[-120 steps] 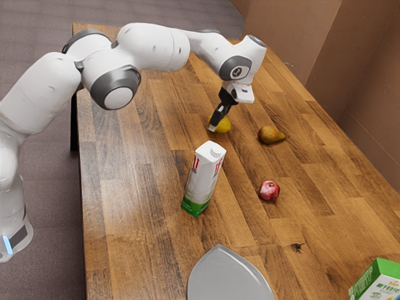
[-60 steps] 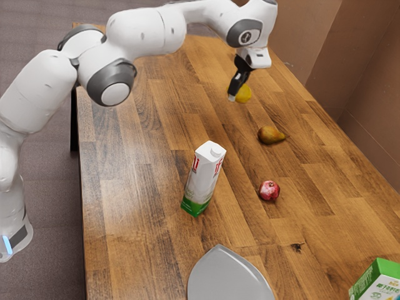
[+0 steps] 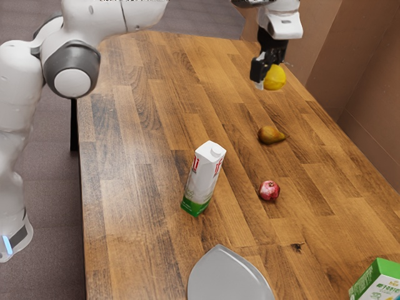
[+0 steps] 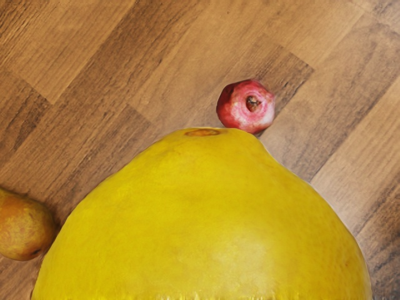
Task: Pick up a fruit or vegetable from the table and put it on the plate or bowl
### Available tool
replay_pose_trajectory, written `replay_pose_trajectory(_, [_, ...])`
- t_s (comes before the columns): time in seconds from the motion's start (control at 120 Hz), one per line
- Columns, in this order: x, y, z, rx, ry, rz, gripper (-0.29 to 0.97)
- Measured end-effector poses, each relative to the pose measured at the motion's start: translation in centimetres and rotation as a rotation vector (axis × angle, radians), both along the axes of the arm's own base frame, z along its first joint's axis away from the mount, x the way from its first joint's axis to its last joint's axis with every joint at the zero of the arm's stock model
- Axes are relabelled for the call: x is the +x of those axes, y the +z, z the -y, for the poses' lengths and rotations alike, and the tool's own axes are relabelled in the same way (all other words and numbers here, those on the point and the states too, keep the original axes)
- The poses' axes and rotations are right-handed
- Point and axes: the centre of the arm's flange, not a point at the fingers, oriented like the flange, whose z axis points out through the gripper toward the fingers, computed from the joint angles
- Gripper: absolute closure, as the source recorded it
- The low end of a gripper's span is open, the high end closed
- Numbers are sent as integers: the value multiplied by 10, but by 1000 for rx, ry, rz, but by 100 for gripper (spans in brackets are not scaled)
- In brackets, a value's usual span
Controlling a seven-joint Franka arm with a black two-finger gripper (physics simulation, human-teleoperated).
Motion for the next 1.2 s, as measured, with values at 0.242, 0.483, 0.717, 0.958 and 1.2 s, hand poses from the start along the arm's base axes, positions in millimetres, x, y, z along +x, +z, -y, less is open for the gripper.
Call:
replay_pose_trajectory(0.242, [-23,-11,137,-39,-101,-58,36])
replay_pose_trajectory(0.483, [-79,-25,285,-33,-199,-94,36])
replay_pose_trajectory(0.717, [-118,-40,354,-14,-159,-104,35])
replay_pose_trajectory(0.958, [-124,-72,378,9,-51,-132,36])
replay_pose_trajectory(1.2, [-106,-162,398,51,33,-201,37])
